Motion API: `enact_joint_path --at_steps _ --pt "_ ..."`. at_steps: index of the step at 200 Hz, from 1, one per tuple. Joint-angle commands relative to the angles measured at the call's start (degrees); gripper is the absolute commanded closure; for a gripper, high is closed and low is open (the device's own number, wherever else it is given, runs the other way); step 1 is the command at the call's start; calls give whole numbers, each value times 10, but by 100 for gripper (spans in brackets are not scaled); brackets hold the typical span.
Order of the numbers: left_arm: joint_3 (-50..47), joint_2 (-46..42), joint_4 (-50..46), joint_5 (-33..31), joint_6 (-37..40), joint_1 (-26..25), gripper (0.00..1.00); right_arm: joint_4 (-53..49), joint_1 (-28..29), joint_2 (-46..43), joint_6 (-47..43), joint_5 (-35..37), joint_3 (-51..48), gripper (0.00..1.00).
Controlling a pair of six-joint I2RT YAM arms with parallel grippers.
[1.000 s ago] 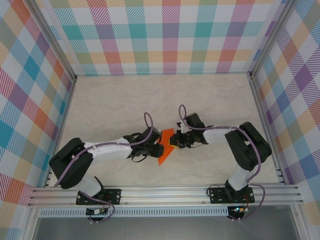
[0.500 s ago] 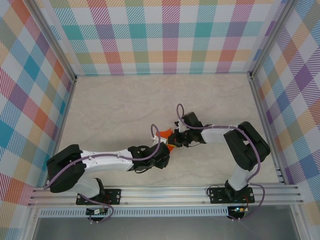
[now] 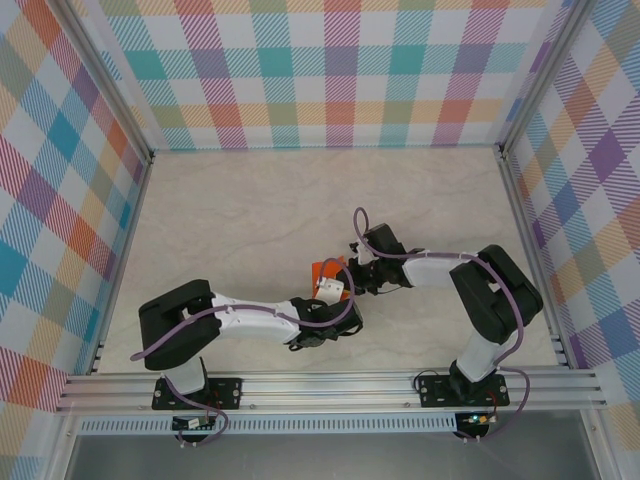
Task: Fold a paper plane with a square sheet of paper (pick it up from the middle)
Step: Fourth fold the wing at the center of the table.
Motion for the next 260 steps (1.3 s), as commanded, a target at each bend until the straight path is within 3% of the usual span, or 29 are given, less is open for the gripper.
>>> enact_joint_path --at_steps 1,150,224,260 --pt "20 14 -41 -51 -29 -13 67 -10 4 -16 0 2 13 91" --pt "-21 -12 -15 -57 -34 -15 88 -26 3 -25 -9 0 17 87" --pt "-123 -97 93 -10 34 -12 89 -49 18 -34 -12 3 15 70" --pt "-133 -115 93 0 47 -6 86 -46 32 -20 -9 -3 31 65"
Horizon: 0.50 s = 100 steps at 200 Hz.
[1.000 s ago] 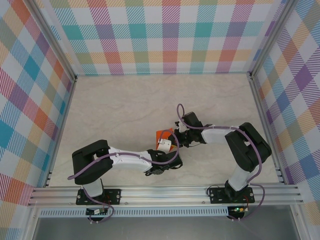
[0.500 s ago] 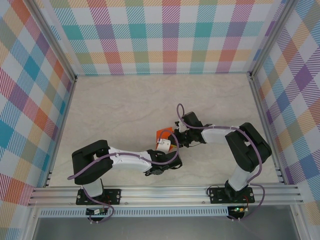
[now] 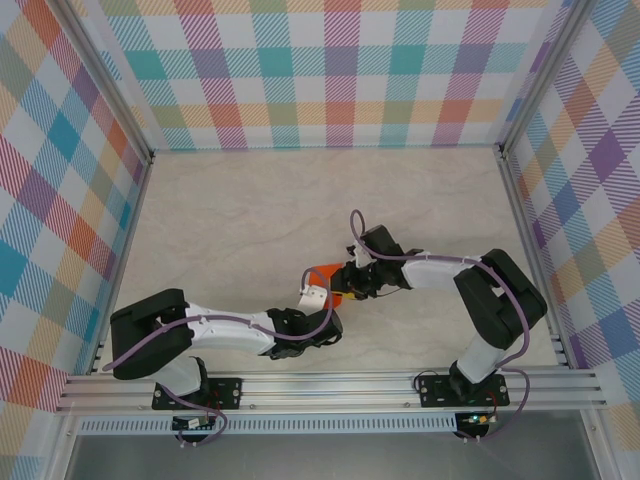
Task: Fold a paper plane with a square sheet of paper (pick it up from the middle)
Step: Fourth fold the wing at the center of the table.
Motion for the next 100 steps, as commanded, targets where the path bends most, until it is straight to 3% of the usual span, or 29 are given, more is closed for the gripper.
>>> enact_joint_path --at_steps 1,52,100 --pt "-6 -15 16 10 21 1 85 -8 10 1 -4 -7 26 65" --pt "2 -3 -1 1 7 2 80 -9 20 11 -1 -2 39 68" --pt "19 17 -27 -11 -8 1 75 -19 20 15 -3 0 43 80"
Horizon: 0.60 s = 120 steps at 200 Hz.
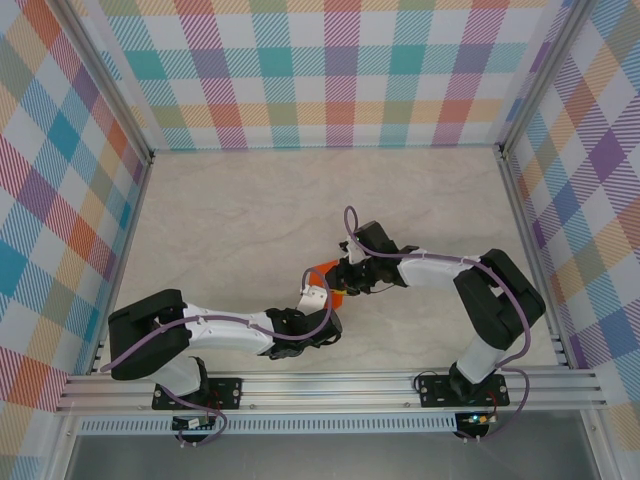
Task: Fold a paper plane with a square sheet of paper (pick it up from the middle)
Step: Fourth fold the wing at the center of the table.
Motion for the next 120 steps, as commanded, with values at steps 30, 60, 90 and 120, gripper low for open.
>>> enact_joint_path --at_steps 30,60,90,120 --pt "22 26 -25 -16 -16 1 75 -16 5 12 -4 0 17 82" --pt "29 31 -51 -30 -24 1 74 -17 5 14 -4 0 19 83" --pt "26 26 -48 -33 -24 0 82 -20 5 15 -4 3 20 84" --pt "19 21 -33 -25 -15 0 89 -31 5 9 -9 10 20 82"
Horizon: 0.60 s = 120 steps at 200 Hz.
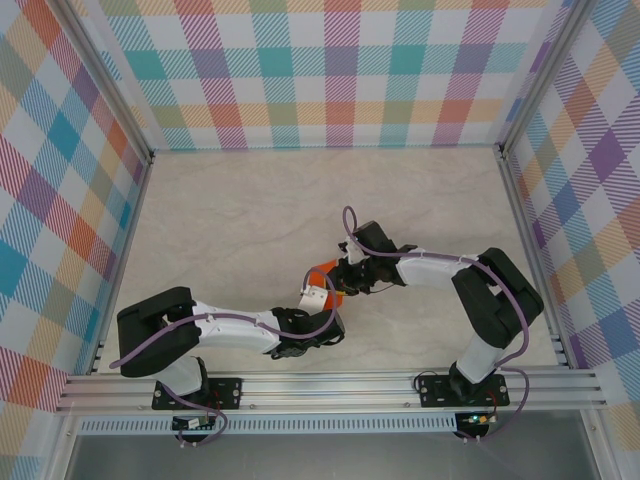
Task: Fold a paper plane with a square sheet of paper (pick it up from the middle)
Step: Fourth fold the wing at the center of the table.
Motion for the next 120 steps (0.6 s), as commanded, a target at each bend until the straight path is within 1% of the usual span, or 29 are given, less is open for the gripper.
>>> enact_joint_path --at_steps 1,30,48,62,82,109,120 --pt "2 -6 1 -8 2 -1 90 -20 3 2 -9 9 13 82" --pt "-5 -9 27 9 16 2 91 -41 3 -16 -20 25 14 77" --pt "-6 -10 34 18 19 2 93 -51 3 -24 -25 27 15 76" --pt "-14 -13 48 28 20 4 93 -57 3 -32 -29 29 16 71" --pt "-37 -22 86 60 21 13 94 -77 3 -52 -35 46 14 68" --pt "-72 -38 146 122 23 37 94 -94 2 -104 -43 75 -2 57" --pt "-83 -47 166 149 27 47 94 -100 2 -125 -45 86 -8 54"
